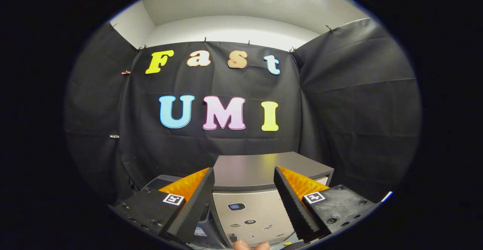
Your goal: Put the clothes into the washing machine and then close the washing machine lid.
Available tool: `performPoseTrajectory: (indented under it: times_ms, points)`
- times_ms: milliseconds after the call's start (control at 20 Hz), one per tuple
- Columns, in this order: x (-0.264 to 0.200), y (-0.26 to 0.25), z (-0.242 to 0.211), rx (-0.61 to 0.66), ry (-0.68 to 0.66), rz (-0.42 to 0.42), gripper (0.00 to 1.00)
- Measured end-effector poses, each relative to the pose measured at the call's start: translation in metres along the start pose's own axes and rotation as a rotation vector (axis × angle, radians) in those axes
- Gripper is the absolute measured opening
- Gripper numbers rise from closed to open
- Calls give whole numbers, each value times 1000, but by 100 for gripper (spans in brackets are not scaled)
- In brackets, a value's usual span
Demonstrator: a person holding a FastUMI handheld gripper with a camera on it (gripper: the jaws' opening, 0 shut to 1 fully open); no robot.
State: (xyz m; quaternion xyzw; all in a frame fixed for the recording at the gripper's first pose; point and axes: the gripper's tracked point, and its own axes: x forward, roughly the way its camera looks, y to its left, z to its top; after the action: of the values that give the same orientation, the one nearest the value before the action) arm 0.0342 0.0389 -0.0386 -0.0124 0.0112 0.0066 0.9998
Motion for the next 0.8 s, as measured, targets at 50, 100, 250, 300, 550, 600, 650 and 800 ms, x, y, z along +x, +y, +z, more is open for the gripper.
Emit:
performPoseTrajectory:
  times_ms: [50,100,250,300,550,600,650,800]
  points:
    - [0,-1,0,0,1,-1,99]
    - [0,-3,0,0,-2,-5,99]
    - [-2,-2,1,3,-7,-5,99]
    - [-2,-2,1,1,-7,-5,99]
    - [-1,-3,0,5,-4,-7,99]
    - [-2,-3,1,3,-6,-7,99]
    - [-3,-3,2,6,-8,-8,99]
    - [-2,-1,-1,0,-5,-2,99]
